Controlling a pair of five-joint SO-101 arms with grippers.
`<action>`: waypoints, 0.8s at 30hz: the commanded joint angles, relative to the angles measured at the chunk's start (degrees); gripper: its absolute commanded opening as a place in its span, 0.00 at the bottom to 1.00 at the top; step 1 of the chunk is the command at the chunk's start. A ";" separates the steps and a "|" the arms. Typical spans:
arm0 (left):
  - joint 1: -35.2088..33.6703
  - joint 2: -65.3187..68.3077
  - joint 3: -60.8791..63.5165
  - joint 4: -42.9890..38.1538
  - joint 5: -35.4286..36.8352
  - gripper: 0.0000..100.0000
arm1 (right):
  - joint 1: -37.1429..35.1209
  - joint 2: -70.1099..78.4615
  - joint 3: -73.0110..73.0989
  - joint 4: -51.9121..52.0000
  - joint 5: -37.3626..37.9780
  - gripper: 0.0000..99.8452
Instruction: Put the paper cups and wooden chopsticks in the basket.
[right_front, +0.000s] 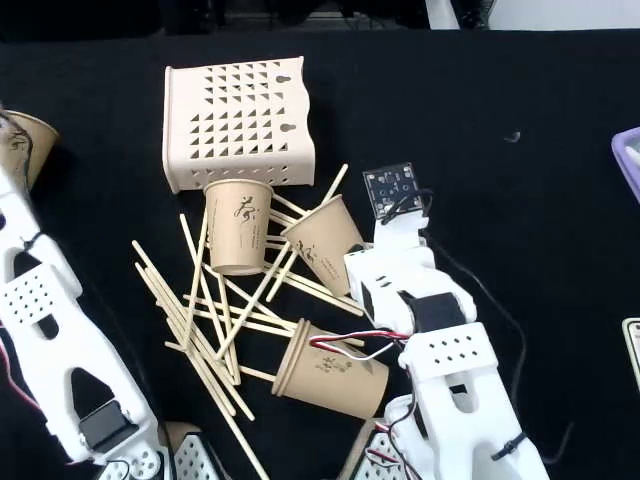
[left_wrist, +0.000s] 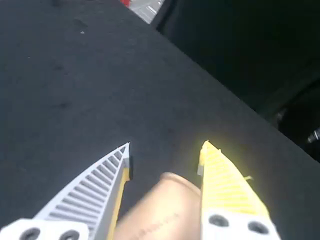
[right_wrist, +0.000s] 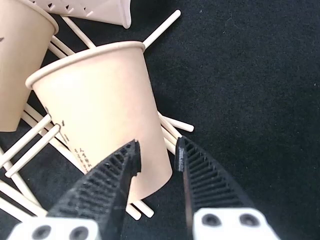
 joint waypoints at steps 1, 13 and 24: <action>-0.31 0.62 -1.01 -4.04 0.70 0.23 | -0.53 -1.01 -0.48 -0.97 -0.35 0.12; 7.60 1.58 -13.49 24.88 -4.22 0.23 | -0.53 -1.01 -0.57 -0.88 -0.35 0.12; 12.00 -3.69 -13.58 48.44 -20.92 0.23 | -0.44 -1.01 -0.75 -0.70 -0.35 0.12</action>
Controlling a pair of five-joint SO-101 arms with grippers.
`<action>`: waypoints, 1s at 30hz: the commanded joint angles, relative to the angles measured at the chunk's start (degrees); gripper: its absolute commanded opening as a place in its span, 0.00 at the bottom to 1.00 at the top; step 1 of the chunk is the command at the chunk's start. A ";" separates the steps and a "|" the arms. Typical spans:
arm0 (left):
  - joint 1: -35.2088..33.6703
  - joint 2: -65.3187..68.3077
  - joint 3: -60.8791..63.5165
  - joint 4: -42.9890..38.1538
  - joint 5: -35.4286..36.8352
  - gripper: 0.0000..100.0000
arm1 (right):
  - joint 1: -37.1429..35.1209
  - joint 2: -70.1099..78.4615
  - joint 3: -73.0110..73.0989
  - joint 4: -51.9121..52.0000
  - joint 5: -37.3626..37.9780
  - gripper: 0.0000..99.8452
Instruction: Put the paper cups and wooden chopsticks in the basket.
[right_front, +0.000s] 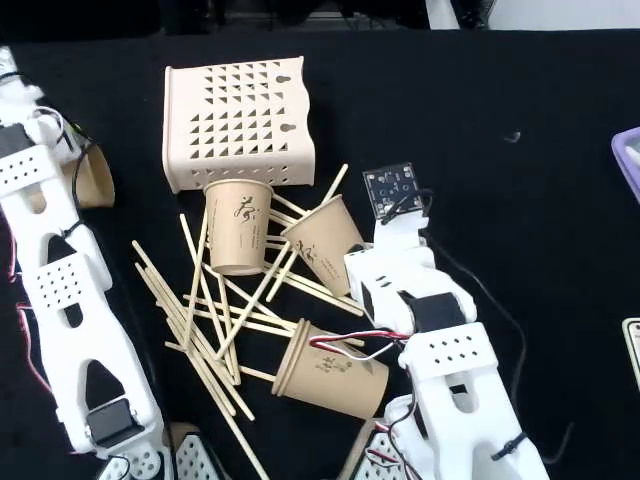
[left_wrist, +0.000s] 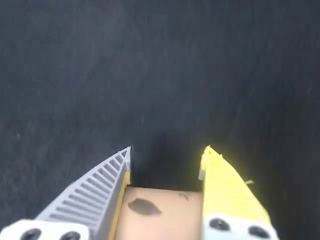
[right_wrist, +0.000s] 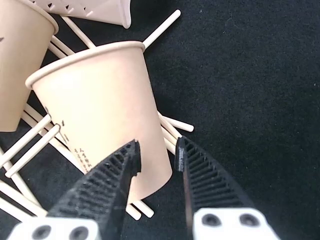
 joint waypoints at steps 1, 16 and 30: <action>1.89 -4.84 -2.95 9.67 -5.45 0.23 | -0.44 -1.01 -0.75 -0.70 -0.35 0.12; 2.86 -18.55 -2.77 19.96 -8.26 0.23 | -0.44 -1.01 -0.75 -0.70 -0.35 0.12; -16.04 -55.56 42.86 19.52 -27.16 0.23 | -0.44 -1.01 -0.75 -0.62 -0.35 0.12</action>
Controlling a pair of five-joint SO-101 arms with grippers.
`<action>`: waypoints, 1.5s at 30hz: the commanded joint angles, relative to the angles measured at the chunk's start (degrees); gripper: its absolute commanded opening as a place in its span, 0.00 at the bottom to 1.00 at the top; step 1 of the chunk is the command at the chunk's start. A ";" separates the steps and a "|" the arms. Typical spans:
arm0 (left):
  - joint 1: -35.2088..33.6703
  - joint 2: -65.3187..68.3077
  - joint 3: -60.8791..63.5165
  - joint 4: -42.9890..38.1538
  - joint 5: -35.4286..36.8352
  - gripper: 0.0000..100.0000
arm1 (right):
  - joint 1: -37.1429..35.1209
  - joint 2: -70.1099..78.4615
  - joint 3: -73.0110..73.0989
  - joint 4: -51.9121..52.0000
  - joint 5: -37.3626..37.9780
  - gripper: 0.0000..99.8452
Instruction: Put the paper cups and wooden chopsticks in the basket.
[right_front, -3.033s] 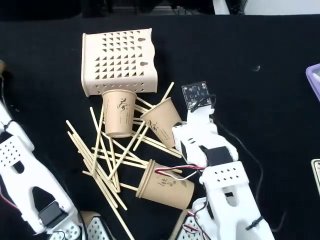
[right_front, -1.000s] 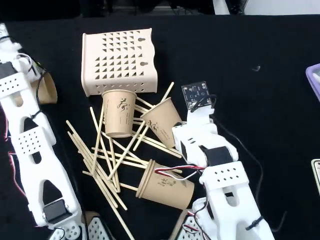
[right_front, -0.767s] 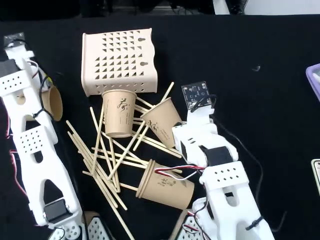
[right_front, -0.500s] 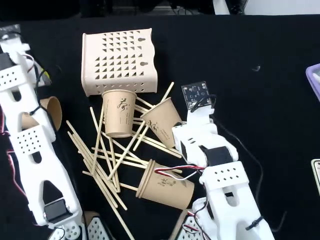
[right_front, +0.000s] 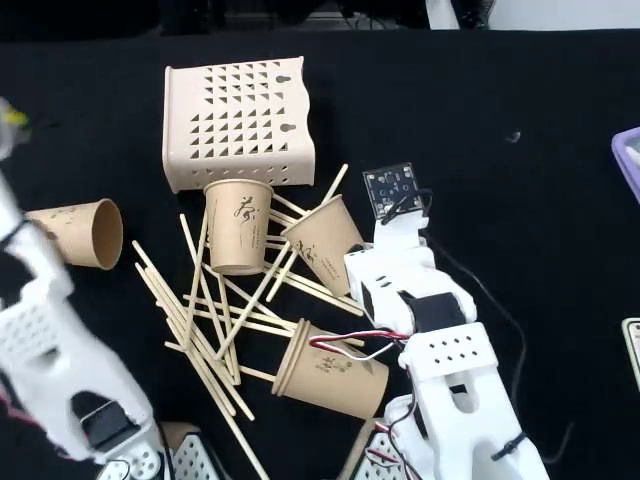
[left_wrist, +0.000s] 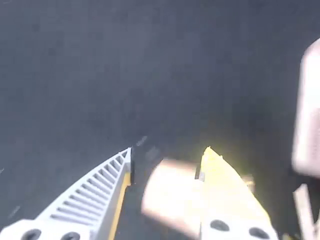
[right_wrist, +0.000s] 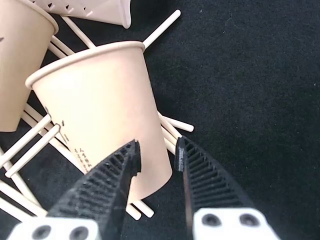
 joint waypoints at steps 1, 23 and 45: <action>-8.13 -12.92 22.37 -1.76 -9.14 0.23 | -0.44 -1.01 -0.75 -0.62 -0.35 0.12; -1.27 -9.23 57.01 -36.31 -1.14 0.23 | -0.44 -1.01 -0.57 -0.62 -0.35 0.12; 1.54 -24.97 55.87 -8.62 -19.78 0.19 | -0.44 -1.01 -0.66 -0.62 -0.35 0.12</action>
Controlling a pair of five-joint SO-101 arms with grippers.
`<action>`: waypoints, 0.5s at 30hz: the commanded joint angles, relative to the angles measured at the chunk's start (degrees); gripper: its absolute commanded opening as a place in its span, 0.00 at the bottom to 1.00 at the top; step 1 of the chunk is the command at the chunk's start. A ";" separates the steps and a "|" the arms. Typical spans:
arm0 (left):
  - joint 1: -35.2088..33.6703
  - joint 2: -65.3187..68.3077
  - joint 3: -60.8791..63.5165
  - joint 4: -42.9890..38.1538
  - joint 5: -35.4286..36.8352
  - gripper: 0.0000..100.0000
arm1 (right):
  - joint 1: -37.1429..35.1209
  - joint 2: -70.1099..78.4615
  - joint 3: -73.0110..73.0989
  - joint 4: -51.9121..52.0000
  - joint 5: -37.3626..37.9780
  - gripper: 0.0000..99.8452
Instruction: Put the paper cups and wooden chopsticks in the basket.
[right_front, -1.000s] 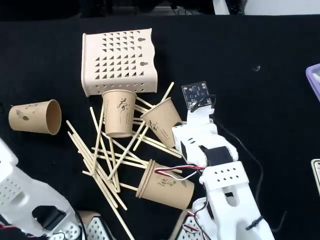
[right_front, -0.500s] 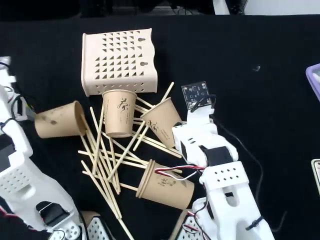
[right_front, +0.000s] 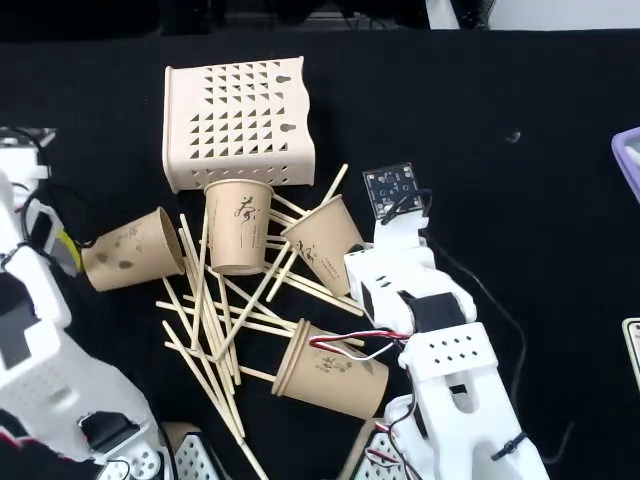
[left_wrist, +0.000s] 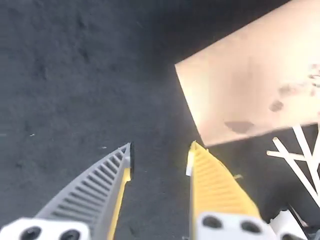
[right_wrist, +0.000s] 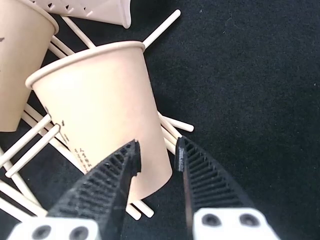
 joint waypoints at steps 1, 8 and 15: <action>1.10 -8.26 -1.98 -2.99 0.79 0.19 | -0.44 -1.01 -0.66 -0.62 -0.35 0.12; 7.60 -14.77 -1.89 -22.86 24.09 0.19 | -0.44 -1.01 -0.66 -0.62 -0.35 0.12; 24.22 -11.69 -2.24 -35.69 34.11 0.26 | -0.44 -1.01 -0.48 -0.62 -0.35 0.12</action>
